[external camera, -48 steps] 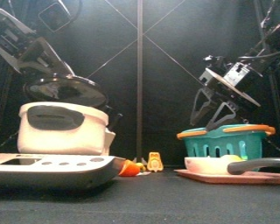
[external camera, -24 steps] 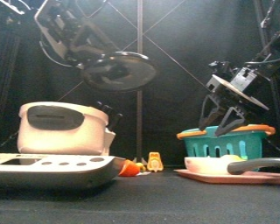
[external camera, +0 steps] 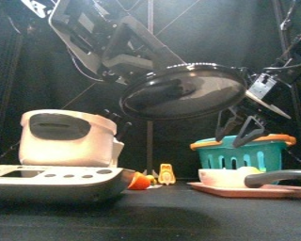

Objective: Place pot lid to right of stove

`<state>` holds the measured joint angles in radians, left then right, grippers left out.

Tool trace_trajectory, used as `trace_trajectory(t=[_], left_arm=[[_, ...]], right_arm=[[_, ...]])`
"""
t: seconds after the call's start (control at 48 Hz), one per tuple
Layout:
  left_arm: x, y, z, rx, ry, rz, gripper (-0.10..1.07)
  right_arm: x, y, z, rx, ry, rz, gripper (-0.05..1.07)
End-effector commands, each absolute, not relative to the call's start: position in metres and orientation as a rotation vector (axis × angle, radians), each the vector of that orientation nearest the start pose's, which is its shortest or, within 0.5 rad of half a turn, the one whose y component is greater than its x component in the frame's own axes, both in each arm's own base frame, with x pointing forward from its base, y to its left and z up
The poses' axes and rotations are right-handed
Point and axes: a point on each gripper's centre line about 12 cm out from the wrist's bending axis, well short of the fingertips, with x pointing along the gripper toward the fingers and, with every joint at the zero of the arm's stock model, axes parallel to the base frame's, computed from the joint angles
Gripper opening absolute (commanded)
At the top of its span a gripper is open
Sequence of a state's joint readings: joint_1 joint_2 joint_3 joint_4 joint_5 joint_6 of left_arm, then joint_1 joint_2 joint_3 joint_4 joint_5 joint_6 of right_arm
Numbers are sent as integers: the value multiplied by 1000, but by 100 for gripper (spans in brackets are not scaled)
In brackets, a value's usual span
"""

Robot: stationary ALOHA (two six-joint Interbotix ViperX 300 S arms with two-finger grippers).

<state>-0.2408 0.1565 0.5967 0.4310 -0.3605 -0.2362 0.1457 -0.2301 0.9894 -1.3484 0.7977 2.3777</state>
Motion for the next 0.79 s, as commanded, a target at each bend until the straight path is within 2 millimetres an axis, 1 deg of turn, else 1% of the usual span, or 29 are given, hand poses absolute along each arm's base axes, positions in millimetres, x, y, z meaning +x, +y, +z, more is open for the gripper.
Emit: trace_trajectory(t=[0.0, 0.333, 0.458, 0.542, 0.771], left_arm=[[426, -122, 172, 184, 359, -412, 68], [444, -119, 155, 142, 421, -364, 69], [446, -117, 155, 132, 438, -346, 71], [446, -114, 155, 126, 438, -338, 76], [448, -109, 154, 82, 445, -307, 98]], right_arm=[[266, -46, 166, 591, 418, -961, 89], [265, -46, 165, 590, 421, -963, 89], [265, -46, 165, 591, 422, -964, 89], [266, -46, 165, 590, 420, -962, 89], [266, -46, 165, 590, 423, -964, 89]])
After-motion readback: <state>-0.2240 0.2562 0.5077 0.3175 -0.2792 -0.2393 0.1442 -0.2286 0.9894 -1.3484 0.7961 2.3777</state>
